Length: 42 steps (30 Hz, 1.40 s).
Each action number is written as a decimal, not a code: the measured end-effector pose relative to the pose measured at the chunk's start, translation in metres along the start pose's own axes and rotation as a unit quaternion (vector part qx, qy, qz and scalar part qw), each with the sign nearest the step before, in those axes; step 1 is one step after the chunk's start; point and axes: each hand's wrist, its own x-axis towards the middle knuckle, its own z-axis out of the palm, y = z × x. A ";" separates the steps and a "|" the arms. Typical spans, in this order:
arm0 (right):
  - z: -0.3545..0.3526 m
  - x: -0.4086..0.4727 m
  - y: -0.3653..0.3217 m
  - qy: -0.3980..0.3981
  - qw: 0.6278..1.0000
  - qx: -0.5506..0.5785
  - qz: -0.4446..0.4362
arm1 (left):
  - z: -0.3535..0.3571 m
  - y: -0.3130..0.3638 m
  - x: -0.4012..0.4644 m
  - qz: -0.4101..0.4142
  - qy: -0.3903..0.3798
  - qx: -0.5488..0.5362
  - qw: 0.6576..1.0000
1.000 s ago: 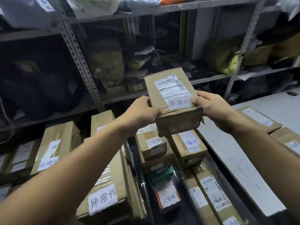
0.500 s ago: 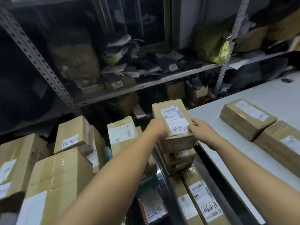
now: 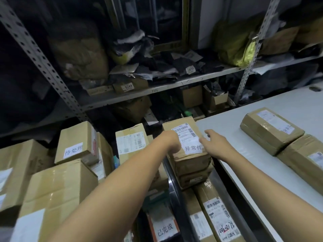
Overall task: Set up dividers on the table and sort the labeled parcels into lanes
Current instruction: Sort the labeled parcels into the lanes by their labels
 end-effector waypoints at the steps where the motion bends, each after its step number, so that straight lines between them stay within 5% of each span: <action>1: -0.003 -0.004 -0.010 0.035 0.999 -0.012 -0.021 | -0.009 -0.005 -0.005 0.005 0.022 -0.021 1.000; 9: 0.002 -0.078 -0.155 0.090 0.953 -0.003 -0.289 | -0.069 -0.103 -0.111 0.070 0.239 -0.128 0.960; 20: 0.102 -0.203 -0.337 0.021 0.842 -0.173 -0.511 | 0.006 -0.310 -0.297 -0.022 0.400 -0.204 0.893; 32: 0.331 -0.280 -0.500 -0.074 0.798 -0.258 -0.539 | 0.129 -0.580 -0.417 -0.130 0.395 -0.260 0.871; 42: 0.562 -0.298 -0.499 -0.272 0.837 -0.261 -0.396 | 0.297 -0.737 -0.417 -0.291 0.296 -0.376 0.829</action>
